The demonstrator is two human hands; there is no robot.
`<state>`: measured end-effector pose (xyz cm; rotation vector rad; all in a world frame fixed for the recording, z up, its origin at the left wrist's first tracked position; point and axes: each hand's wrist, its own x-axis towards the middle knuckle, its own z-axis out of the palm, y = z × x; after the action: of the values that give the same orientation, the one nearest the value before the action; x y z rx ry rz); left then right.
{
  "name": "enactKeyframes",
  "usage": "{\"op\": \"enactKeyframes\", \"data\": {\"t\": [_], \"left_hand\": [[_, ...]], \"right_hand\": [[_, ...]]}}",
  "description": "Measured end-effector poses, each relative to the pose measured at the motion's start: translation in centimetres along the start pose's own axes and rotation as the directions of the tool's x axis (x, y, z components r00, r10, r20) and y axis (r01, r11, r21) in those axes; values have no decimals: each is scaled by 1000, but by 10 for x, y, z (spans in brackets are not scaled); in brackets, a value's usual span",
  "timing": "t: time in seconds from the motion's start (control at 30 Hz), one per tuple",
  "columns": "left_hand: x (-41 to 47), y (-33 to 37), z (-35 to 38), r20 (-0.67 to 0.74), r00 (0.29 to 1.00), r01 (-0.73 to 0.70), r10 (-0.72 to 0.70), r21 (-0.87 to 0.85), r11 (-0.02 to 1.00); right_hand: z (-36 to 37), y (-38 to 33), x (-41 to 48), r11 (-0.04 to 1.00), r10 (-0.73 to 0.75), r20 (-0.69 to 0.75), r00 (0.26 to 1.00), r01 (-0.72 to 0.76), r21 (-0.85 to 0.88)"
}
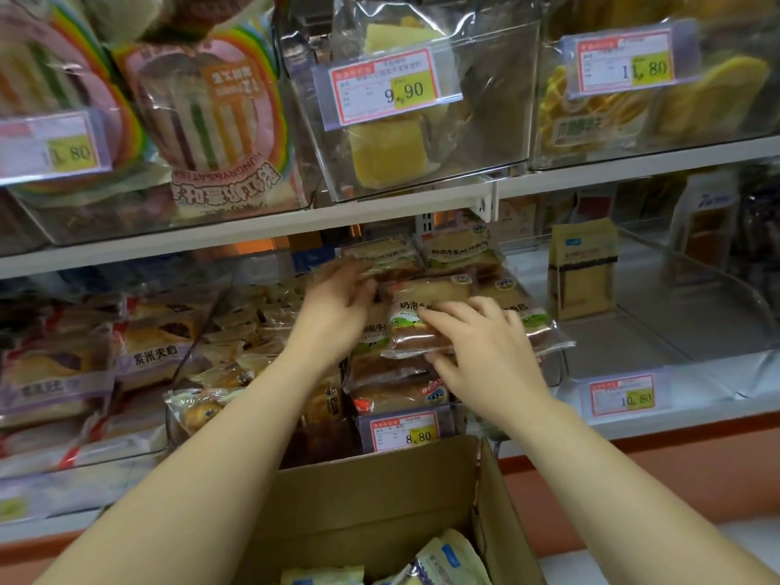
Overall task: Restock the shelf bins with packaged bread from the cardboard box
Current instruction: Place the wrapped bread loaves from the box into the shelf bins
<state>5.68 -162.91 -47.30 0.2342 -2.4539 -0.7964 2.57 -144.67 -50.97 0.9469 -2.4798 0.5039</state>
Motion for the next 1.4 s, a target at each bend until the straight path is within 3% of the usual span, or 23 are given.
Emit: {"op": "enactKeyframes", "data": {"t": [0.13,0.33,0.47,0.57,0.7,0.87,0.97,1.07,1.13,1.23,1.4], "left_hand": [[-7,8,7,266,964,-71,-1,261,963],[-21,-1,15,432,896,-4,-96,225,974],[-22,3,12,348,932,3,-102,272,962],[-22,8,8,266,964,-78,7,254,964],[-23,10,16,412,911,-181,29,336,924],[-24,11,20,418,908,-174,-5,391,904],[-32,17,16,316,946,-205,71,413,887],[-56,23,3,141,968,-243,207,332,912],[-80,22,-9,60,970,-242,235,287,927],[-128,7,-26,79,977,-211,196,332,919],[-203,-28,-48,176,984,-94,24,403,911]], "right_hand": [[-18,4,4,999,32,131,991,-37,40],[-19,18,6,997,48,252,967,-61,44],[-15,19,11,999,30,224,974,-35,21],[-16,23,12,999,40,207,978,-42,5],[-11,26,13,999,40,152,988,-39,-8],[-8,28,4,1000,10,136,991,-13,19],[-12,23,-17,996,-64,-23,998,65,61],[-21,16,-43,981,-131,-149,980,150,124],[-26,10,-59,973,-149,-97,984,163,164],[-30,-2,-83,980,-114,104,988,95,173],[-23,-21,-119,996,3,395,919,32,-81]]}}
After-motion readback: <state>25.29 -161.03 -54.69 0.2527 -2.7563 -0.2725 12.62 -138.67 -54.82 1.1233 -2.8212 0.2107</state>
